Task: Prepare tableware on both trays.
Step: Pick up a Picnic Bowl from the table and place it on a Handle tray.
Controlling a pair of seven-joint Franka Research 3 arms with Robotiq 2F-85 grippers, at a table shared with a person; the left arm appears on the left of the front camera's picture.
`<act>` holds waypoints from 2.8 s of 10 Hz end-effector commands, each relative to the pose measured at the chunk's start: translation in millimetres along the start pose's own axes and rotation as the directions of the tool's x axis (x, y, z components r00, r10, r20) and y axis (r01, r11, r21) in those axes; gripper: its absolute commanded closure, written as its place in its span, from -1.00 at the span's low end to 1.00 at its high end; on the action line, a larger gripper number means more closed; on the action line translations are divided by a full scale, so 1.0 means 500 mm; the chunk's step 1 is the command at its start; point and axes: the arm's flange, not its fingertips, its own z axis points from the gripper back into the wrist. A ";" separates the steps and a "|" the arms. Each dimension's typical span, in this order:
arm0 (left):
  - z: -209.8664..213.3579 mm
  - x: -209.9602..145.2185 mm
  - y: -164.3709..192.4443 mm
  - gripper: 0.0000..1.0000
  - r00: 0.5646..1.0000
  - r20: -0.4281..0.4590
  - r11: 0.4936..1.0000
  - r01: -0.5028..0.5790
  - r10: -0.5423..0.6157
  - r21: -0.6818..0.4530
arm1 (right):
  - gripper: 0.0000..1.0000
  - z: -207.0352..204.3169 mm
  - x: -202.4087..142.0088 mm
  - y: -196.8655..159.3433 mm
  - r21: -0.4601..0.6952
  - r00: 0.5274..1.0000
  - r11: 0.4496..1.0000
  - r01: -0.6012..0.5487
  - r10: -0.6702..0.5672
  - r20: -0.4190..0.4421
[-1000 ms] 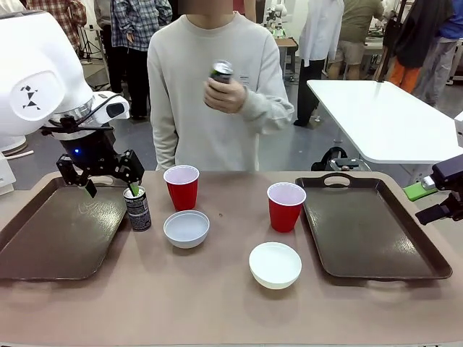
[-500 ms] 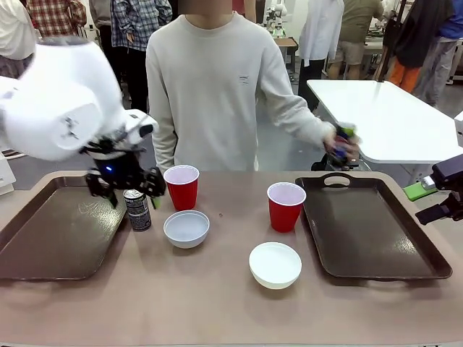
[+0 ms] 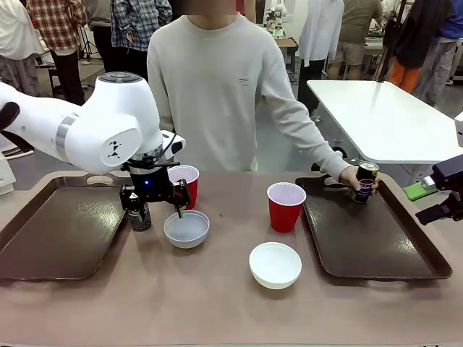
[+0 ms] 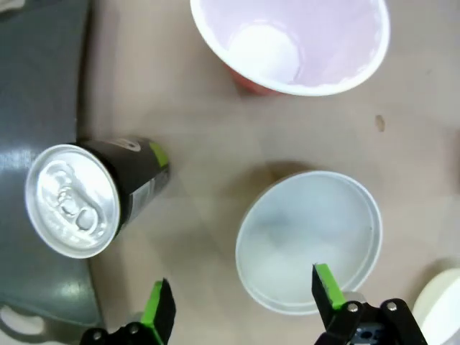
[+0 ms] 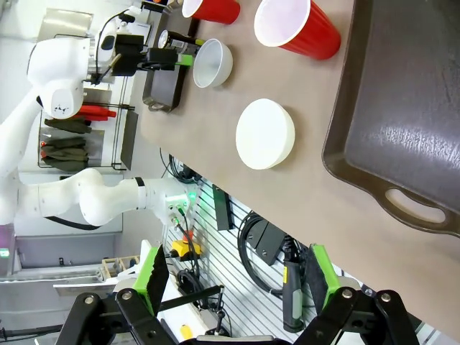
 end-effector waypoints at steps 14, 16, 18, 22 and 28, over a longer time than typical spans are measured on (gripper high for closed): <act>-0.061 0.004 -0.018 0.45 0.996 -0.063 0.998 -0.068 0.069 0.006 | -1.00 -0.001 0.001 0.000 0.014 1.000 1.000 0.005 -0.005 0.003; -0.052 0.008 -0.006 0.69 0.995 -0.068 0.997 -0.079 0.078 -0.013 | -1.00 -0.001 0.001 0.000 0.014 1.000 1.000 0.005 -0.005 0.003; -0.044 0.008 0.005 0.94 0.995 -0.074 0.997 -0.071 0.068 -0.035 | -1.00 -0.001 0.001 0.000 0.014 1.000 1.000 0.005 -0.005 0.003; 0.067 -0.065 0.073 1.00 0.983 -0.139 0.991 0.115 -0.123 -0.069 | -1.00 -0.001 0.001 0.000 0.014 1.000 1.000 0.005 -0.005 0.003; 0.230 -0.196 0.318 1.00 0.962 0.046 0.960 0.271 -0.268 -0.076 | -1.00 -0.001 0.001 0.000 0.014 1.000 1.000 0.005 -0.005 0.003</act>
